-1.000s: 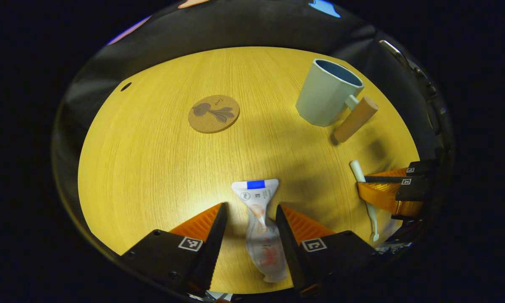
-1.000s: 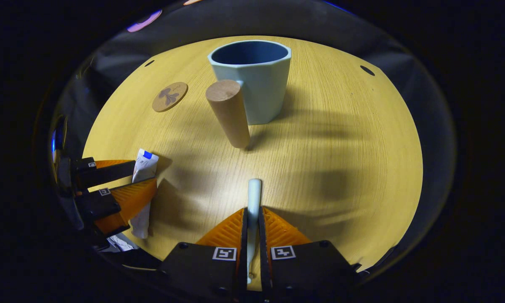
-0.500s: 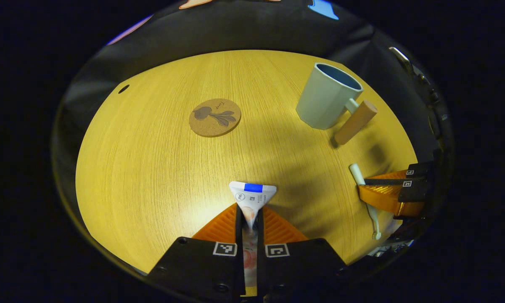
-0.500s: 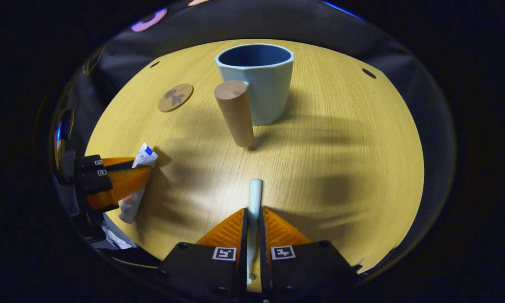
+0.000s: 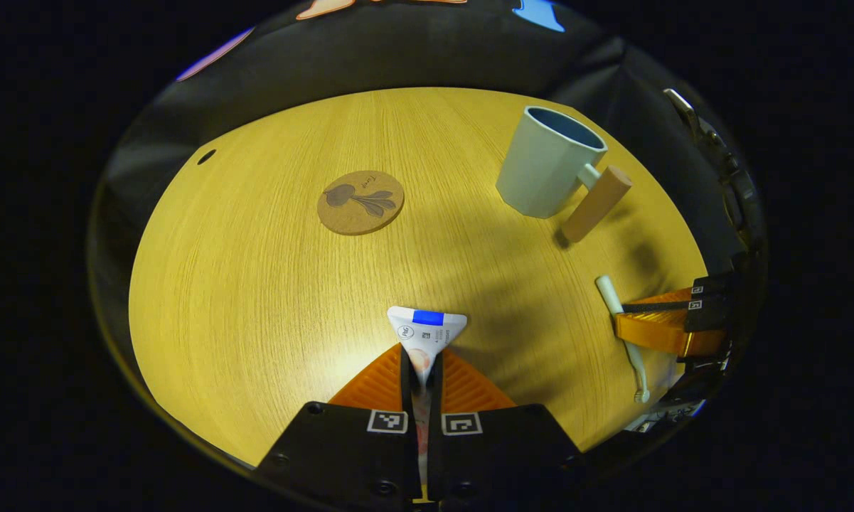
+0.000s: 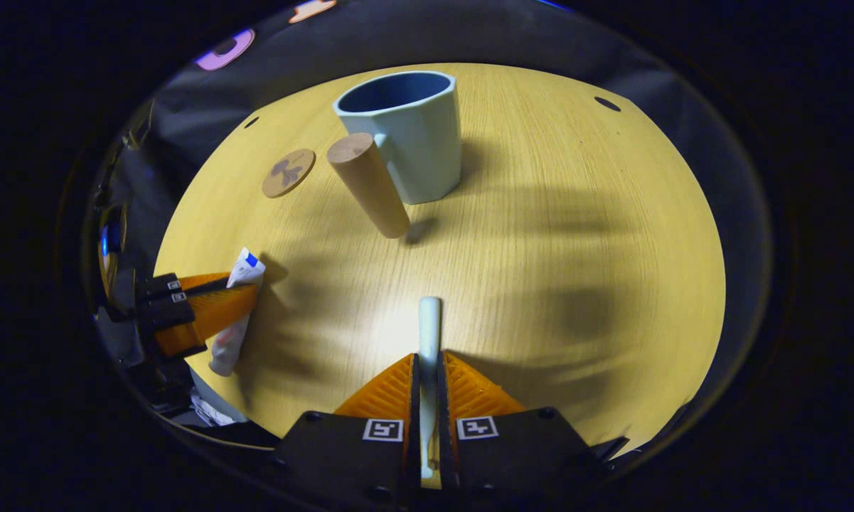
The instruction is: Put the toothbrush and toothpaste on the desktop into the cup, then pick up the cup and place it on the coaster on the desktop.
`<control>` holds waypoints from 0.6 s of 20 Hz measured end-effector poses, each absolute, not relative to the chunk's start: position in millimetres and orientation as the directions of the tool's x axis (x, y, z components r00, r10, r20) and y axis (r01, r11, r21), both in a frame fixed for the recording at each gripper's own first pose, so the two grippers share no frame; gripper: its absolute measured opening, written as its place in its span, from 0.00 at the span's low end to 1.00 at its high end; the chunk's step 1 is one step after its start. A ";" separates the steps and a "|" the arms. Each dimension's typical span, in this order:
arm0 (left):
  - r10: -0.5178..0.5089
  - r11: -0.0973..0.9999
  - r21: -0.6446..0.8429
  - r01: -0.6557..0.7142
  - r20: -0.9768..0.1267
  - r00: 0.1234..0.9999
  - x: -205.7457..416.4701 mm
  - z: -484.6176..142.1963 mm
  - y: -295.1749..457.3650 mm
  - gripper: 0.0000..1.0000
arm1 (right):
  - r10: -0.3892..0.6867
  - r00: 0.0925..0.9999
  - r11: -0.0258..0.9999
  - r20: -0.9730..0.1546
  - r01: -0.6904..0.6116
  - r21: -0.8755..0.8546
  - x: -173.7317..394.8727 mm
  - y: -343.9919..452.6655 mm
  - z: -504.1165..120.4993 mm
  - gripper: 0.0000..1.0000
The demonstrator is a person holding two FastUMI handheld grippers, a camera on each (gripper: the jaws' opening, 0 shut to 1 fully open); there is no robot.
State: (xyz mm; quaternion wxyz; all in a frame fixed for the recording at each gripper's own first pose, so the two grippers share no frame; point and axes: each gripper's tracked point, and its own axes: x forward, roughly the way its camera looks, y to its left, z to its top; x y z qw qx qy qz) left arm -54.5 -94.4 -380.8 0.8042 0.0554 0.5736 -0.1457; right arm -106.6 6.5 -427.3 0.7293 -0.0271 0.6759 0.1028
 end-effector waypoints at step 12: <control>-0.183 0.948 -0.086 0.306 -0.935 0.305 -54.3 -380.4 -94.5 0.03 | 0.023 0.047 0.947 -0.999 -0.323 0.006 -109.1 13.1 -429.2 0.36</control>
